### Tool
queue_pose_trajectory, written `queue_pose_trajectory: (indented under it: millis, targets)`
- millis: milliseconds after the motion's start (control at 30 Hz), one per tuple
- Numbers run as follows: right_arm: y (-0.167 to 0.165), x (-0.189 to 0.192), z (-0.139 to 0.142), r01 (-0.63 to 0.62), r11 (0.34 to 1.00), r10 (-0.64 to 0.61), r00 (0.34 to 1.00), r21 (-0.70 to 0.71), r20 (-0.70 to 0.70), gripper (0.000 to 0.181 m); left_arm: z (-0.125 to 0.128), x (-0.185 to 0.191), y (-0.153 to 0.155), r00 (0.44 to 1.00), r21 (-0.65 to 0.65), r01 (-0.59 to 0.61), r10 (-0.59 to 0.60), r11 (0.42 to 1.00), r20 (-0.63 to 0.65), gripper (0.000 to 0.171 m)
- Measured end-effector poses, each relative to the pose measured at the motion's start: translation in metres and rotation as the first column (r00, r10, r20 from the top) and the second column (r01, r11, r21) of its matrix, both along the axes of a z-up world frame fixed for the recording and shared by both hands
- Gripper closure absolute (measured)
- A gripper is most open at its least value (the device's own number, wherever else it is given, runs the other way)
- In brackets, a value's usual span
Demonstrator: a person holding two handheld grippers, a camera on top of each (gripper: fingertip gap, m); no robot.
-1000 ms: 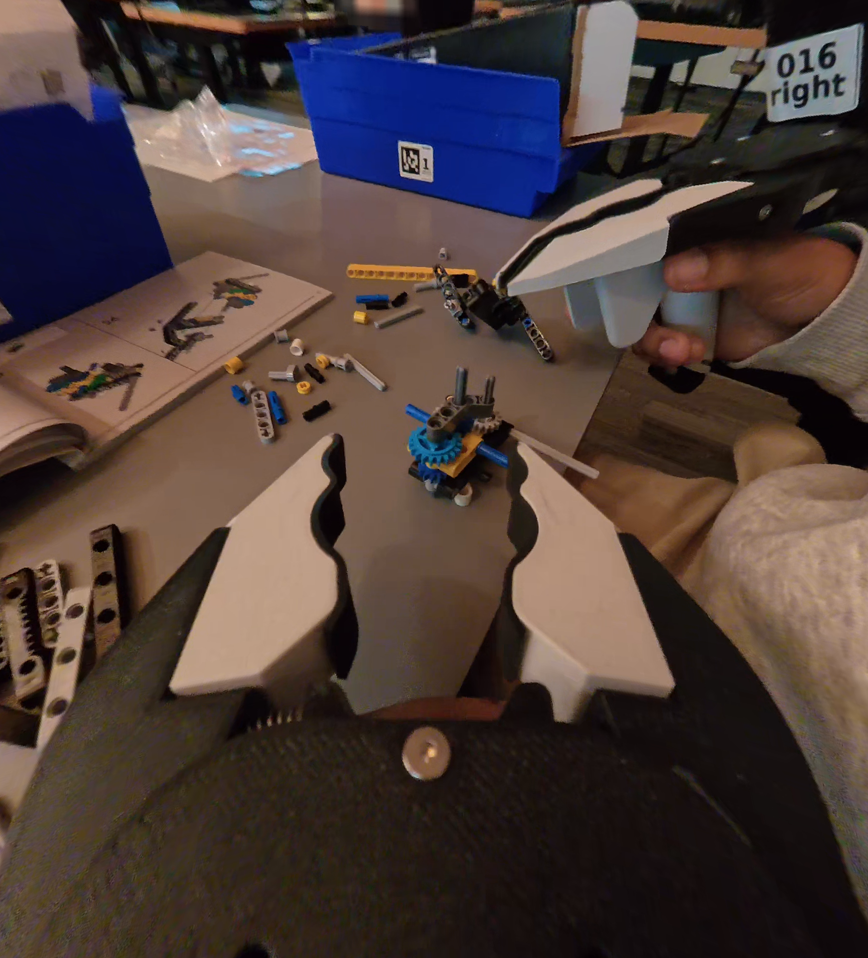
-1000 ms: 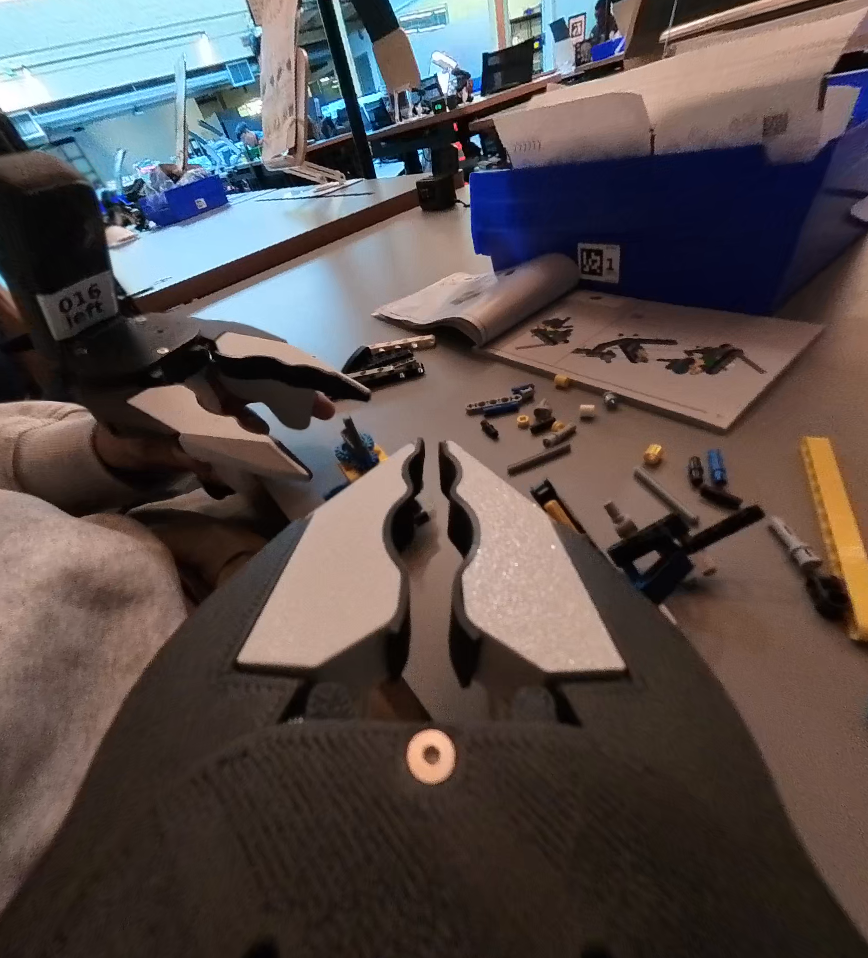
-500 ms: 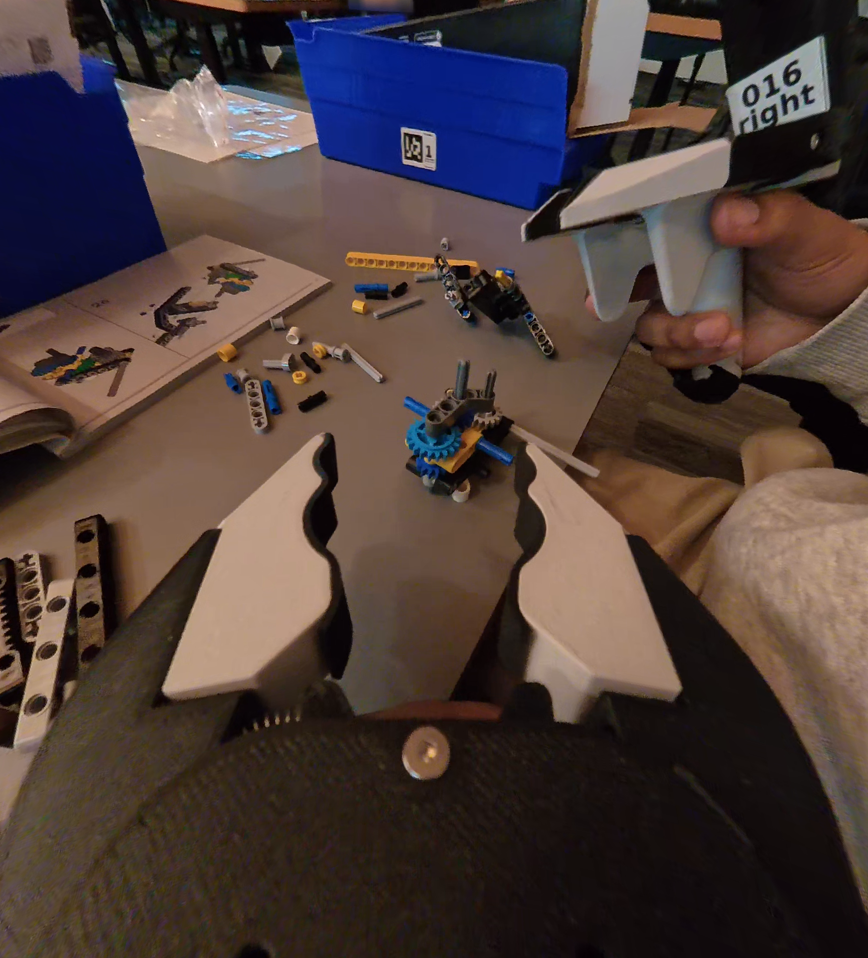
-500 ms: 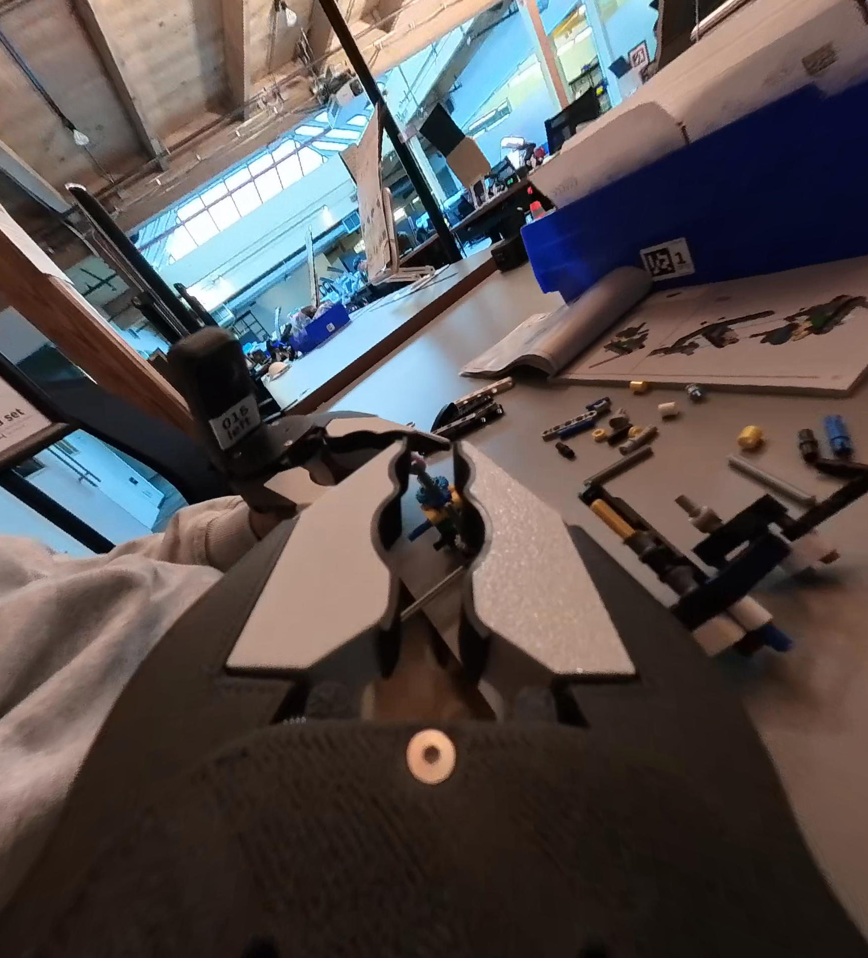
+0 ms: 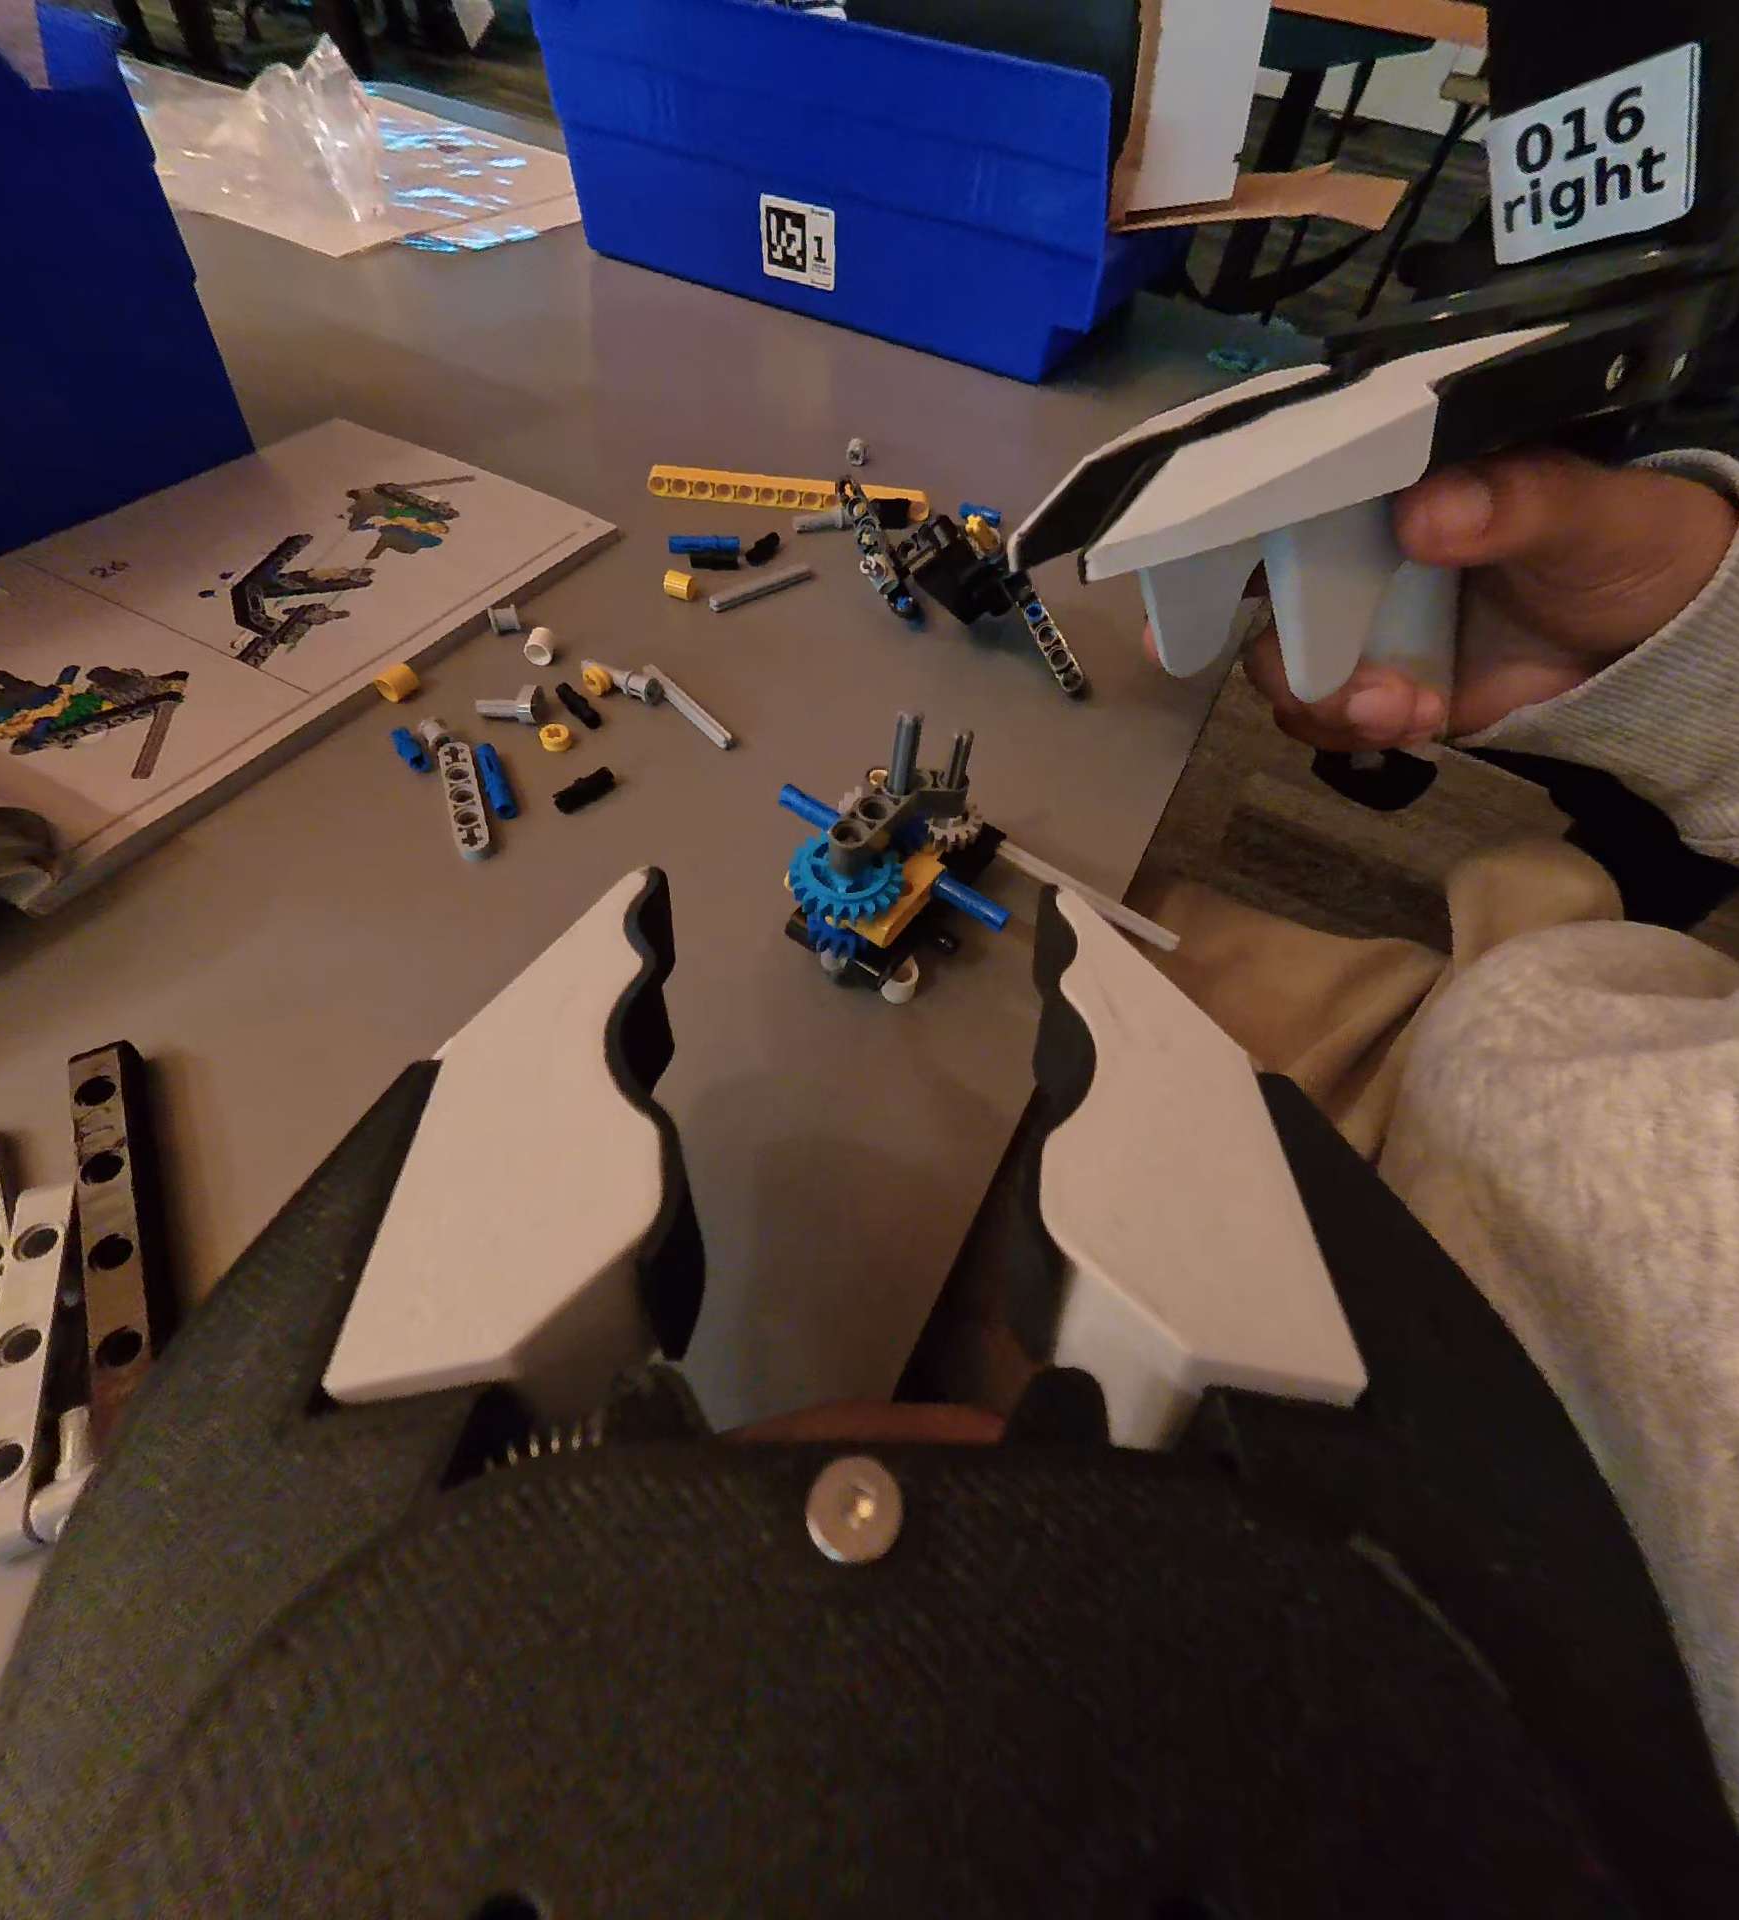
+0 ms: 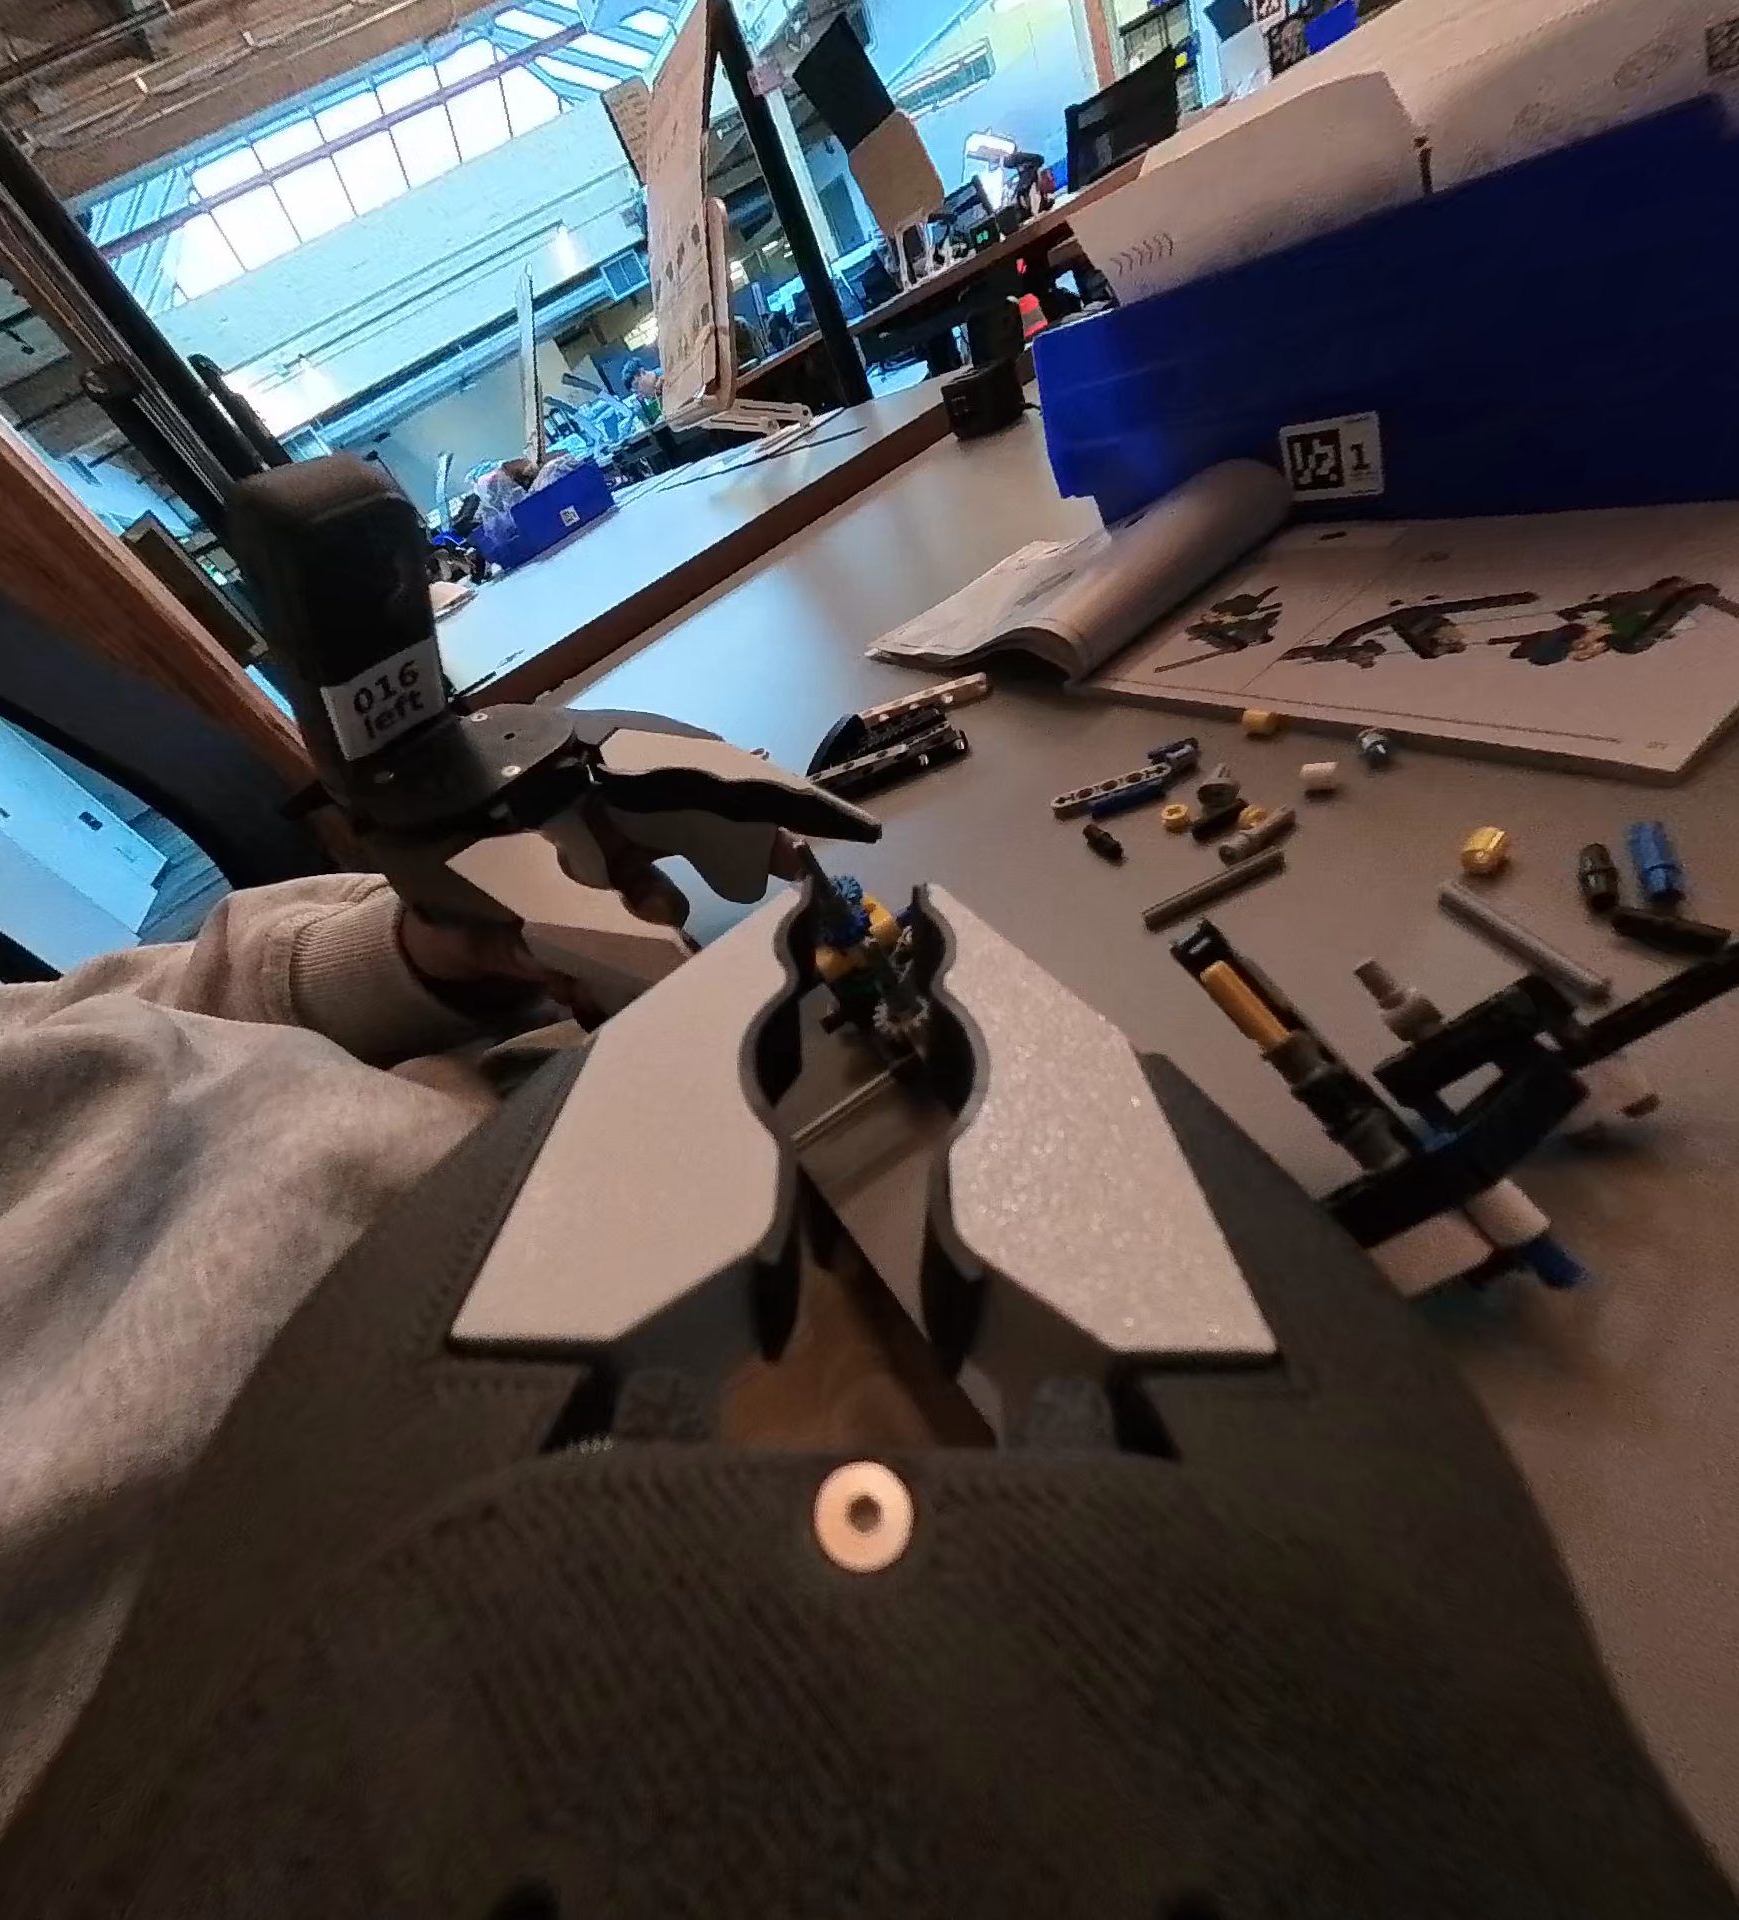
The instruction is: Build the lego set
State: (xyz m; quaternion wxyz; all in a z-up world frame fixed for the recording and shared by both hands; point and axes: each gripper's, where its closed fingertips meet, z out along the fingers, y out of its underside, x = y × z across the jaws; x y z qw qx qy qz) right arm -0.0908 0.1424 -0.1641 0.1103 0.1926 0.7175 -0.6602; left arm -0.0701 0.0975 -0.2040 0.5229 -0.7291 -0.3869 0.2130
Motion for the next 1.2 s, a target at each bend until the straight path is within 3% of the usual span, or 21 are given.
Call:
queue_pose_trajectory:
  millis: [667,1200]
  targets:
    - [0.0,0.0,-0.002,0.004,1.0,-0.003,1.0,0.02,-0.011,0.166,-0.003,0.001,0.002,1.0,-0.018,0.012,-0.012,1.0,0.007,0.101]
    - [-0.003,0.004,-0.011,0.03,0.992,-0.012,0.989,0.119,-0.15,0.168,-0.004,0.001,0.001,1.0,-0.025,0.009,-0.009,1.0,0.01,0.101]
